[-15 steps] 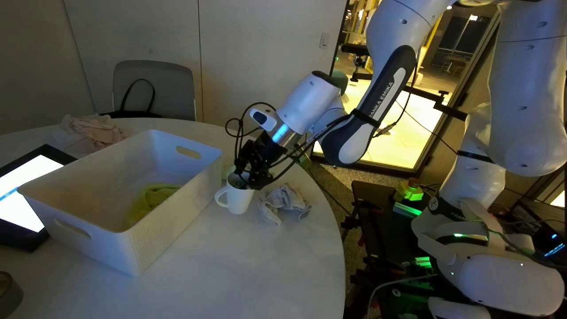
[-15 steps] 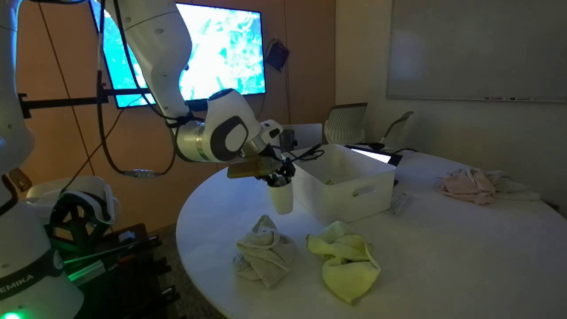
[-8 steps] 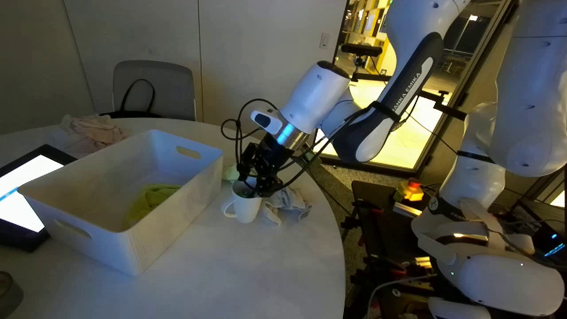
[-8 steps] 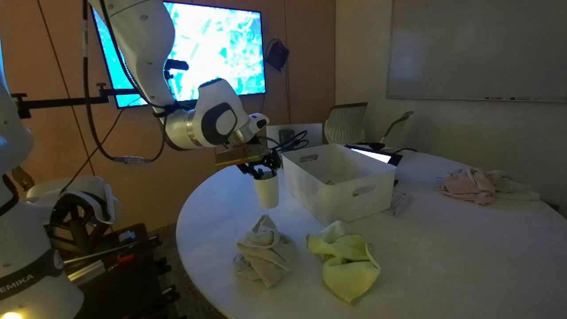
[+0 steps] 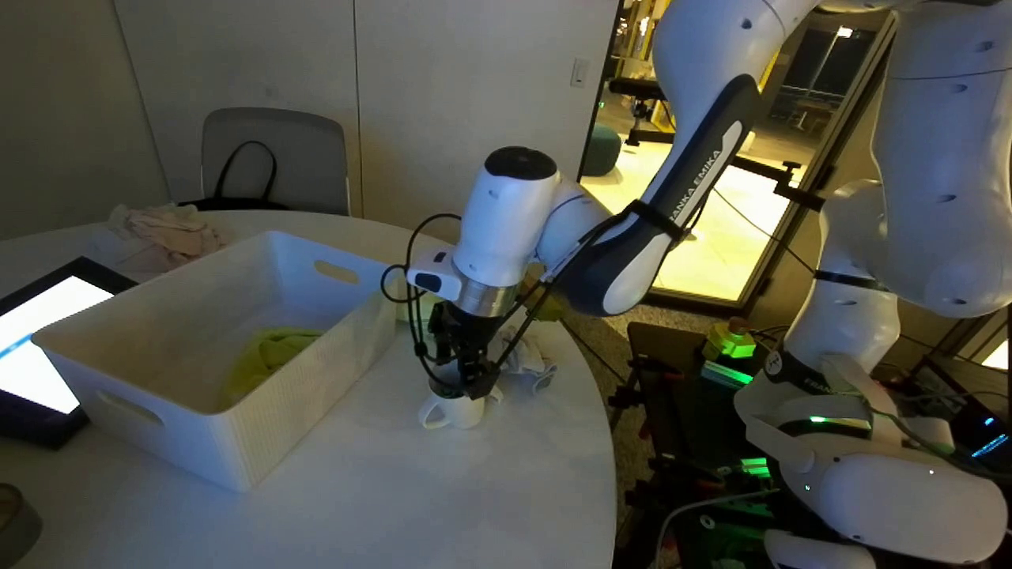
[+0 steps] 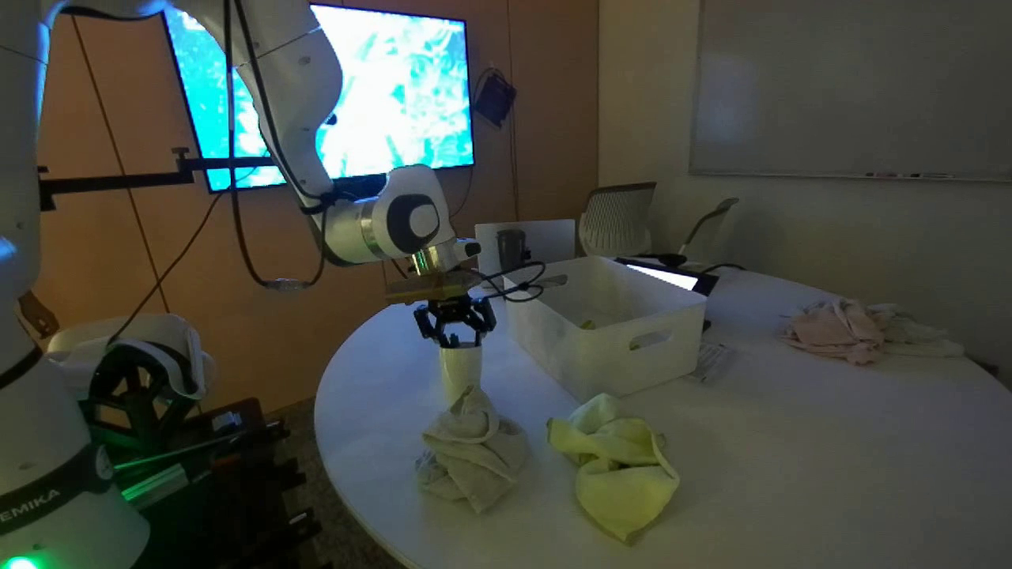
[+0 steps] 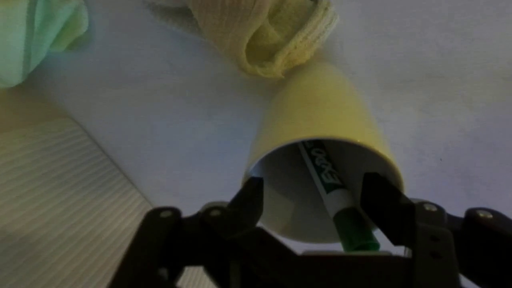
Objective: Put the cloths in the box and put the markers in the cup
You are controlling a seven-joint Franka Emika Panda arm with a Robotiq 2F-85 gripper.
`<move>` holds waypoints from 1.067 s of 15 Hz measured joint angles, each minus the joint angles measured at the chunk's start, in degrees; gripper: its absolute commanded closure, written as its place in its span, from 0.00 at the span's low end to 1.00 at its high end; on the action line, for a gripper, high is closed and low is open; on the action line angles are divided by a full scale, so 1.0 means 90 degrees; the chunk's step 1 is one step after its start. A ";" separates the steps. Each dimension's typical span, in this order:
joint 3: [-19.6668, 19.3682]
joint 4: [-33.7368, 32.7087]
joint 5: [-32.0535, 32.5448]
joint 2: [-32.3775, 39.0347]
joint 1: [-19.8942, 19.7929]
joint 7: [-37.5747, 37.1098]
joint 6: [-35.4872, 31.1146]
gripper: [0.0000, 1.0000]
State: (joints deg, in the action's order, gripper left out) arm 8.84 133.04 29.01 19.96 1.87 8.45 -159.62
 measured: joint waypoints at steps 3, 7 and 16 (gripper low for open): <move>-0.0191 -0.0376 -0.0093 0.0226 0.0324 0.0030 0.0145 0.71; -0.0320 -0.0620 -0.0155 0.0555 0.0435 0.0162 0.0115 0.97; -0.0437 -0.0740 -0.0440 0.0573 0.0382 0.0369 0.0052 0.99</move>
State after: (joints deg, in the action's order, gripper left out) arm 4.91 126.39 25.05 25.12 5.30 11.77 -159.16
